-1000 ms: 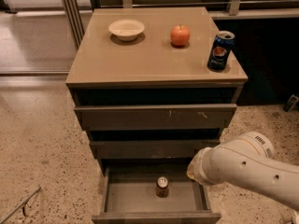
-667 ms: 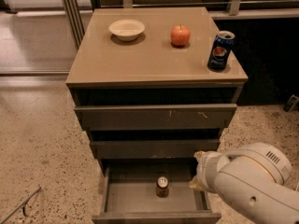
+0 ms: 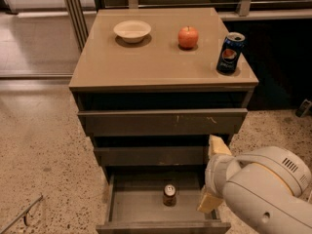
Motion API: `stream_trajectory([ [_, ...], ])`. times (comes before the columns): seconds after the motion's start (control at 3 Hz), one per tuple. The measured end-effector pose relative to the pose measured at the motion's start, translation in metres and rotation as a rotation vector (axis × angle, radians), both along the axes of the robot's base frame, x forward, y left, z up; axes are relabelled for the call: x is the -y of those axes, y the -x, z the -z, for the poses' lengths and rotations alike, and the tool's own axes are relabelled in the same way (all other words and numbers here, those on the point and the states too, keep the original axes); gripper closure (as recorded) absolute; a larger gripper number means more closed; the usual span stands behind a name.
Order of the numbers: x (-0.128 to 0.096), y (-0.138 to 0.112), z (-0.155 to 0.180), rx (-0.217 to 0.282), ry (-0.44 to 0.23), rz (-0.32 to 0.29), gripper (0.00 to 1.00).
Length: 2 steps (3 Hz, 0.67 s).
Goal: Pick orange can from bottom drawer and place on counter
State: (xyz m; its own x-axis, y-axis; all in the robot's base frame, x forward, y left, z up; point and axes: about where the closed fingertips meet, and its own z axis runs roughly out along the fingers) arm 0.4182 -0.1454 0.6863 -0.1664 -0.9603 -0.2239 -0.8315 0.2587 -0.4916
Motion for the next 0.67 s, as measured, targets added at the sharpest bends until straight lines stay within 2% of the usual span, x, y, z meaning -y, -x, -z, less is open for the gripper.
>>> stream_trajectory([
  [0.33, 0.003, -0.002, -0.008, 0.045, 0.003, 0.002, 0.0],
  [0.67, 0.023, -0.004, -0.043, 0.191, 0.015, 0.037, 0.0],
])
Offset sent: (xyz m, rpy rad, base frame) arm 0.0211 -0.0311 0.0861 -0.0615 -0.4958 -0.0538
